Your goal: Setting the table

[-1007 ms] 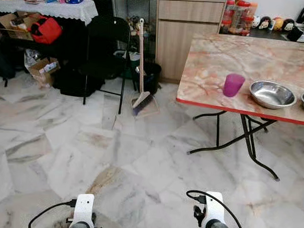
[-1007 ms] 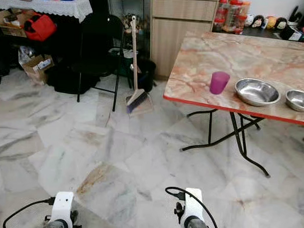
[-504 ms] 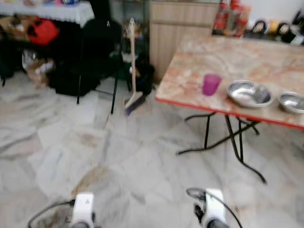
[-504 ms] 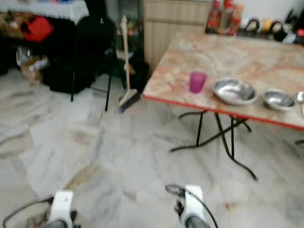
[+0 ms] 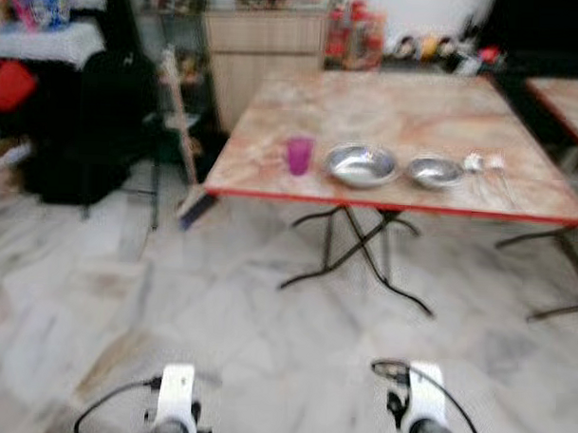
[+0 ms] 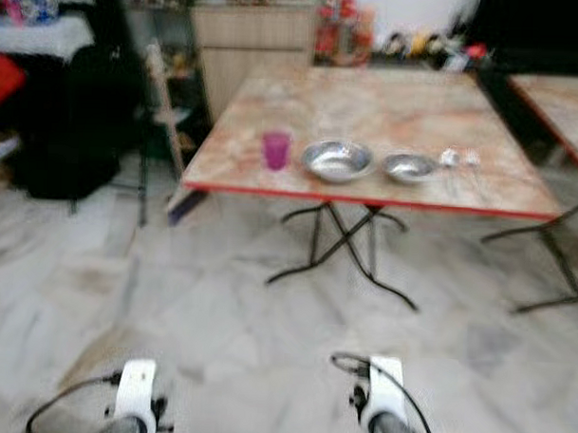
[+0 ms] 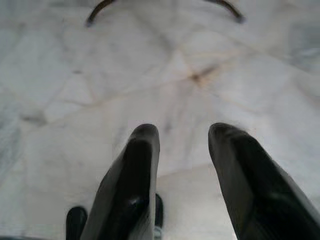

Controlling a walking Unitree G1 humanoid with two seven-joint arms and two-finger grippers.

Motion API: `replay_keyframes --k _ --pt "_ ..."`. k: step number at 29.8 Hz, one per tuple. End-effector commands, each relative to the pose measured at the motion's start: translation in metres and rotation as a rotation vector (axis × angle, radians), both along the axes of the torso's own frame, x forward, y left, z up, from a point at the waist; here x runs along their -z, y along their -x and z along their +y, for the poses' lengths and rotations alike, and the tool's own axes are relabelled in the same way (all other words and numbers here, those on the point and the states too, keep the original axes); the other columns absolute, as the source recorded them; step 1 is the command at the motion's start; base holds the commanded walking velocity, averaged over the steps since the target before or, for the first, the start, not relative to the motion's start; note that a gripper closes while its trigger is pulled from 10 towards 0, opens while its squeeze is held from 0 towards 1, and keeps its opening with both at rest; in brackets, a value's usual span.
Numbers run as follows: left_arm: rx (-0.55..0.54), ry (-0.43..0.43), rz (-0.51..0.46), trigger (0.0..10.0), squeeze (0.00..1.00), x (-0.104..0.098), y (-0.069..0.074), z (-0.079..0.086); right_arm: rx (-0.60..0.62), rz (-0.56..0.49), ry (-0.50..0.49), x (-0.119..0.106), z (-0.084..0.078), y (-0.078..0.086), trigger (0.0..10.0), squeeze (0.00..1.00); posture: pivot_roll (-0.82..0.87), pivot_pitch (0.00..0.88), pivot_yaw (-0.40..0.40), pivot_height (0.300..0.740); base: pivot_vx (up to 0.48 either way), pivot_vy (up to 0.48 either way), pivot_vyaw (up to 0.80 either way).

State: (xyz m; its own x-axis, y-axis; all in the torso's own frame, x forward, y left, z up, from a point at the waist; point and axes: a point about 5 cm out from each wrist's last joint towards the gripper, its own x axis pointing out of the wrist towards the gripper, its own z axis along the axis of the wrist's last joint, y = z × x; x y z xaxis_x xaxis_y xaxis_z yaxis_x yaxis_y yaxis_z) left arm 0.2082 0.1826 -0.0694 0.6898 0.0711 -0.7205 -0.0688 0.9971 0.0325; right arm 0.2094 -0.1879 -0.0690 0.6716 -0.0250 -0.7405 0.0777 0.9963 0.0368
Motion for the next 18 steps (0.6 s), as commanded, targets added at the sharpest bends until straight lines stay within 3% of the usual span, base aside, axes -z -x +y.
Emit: replay_keyframes --k 1,4,13,18 --pt "-0.031 0.004 0.009 10.0 0.0 0.0002 0.0011 0.0059 -0.004 -0.012 -0.011 -0.0005 0.0064 -0.0018 10.0 0.0 0.04 0.0 0.002 0.74 0.0 0.0 0.0" --pt "-0.023 0.013 0.013 10.0 0.0 0.0005 0.0013 0.0052 -0.005 -0.015 -0.006 -0.0008 0.0062 -0.0022 10.0 0.0 0.04 0.0 0.004 0.74 0.0 0.0 0.0" --pt "-0.014 -0.005 0.033 10.0 0.0 0.0024 0.0043 0.0064 0.006 0.003 -0.003 0.0011 0.0063 0.0004 10.0 0.0 0.04 0.0 0.008 0.74 0.29 0.0 0.0" --pt "-0.015 -0.009 0.037 10.0 0.0 0.0029 0.0054 0.0074 0.014 0.015 -0.003 0.0023 0.0054 0.0023 10.0 0.0 0.04 0.0 0.01 0.74 0.304 0.0 -0.68"
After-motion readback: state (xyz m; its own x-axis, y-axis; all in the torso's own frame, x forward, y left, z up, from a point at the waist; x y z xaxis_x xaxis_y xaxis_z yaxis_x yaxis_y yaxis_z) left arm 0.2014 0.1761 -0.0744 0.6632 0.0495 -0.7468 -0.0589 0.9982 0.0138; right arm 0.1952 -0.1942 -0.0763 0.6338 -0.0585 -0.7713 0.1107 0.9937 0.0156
